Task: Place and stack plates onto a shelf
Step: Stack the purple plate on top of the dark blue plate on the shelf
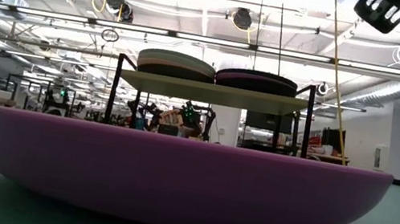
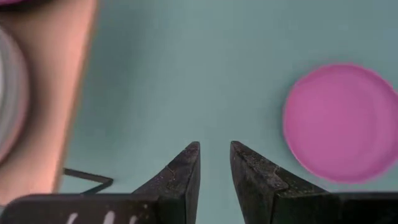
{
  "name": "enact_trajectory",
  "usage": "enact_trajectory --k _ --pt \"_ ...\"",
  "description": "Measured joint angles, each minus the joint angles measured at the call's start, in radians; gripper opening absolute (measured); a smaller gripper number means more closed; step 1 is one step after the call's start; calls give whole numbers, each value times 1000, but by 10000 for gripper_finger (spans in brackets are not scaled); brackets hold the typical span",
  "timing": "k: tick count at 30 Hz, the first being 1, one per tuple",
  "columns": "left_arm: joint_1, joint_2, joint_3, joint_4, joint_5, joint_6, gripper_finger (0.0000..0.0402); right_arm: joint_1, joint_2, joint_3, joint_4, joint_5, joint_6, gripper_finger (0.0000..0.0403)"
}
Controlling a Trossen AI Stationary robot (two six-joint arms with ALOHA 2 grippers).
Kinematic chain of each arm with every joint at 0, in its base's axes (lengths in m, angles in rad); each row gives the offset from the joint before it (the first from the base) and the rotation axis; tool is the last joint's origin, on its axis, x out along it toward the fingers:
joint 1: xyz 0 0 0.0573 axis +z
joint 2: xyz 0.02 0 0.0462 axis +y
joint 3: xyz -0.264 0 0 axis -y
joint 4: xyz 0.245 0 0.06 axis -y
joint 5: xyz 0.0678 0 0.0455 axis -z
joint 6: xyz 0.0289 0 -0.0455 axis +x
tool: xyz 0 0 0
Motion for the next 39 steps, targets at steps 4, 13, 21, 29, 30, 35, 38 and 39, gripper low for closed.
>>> enact_trajectory --k 4,13,21,29,30,35,38,39 --pt "-38 0 0 -2 17 32 95 31 82 42 5 -4 -48 155" --pt "-99 0 0 31 18 77 95 83 259 175 14 -2 -317 155" --pt "-173 0 0 147 86 92 95 115 415 225 55 -5 -435 155" --pt "-306 -48 -178 276 61 -33 95 143 535 272 59 13 -538 155" --pt "-324 -67 -224 317 55 -58 95 143 547 272 58 24 -553 155" --pt "-418 -204 -467 511 -40 -231 95 142 606 272 62 32 -661 155" --pt "-479 -299 -585 559 -96 -357 94 143 636 272 86 31 -752 155" --pt "-496 -321 -617 581 -111 -398 94 143 647 272 88 31 -786 155"
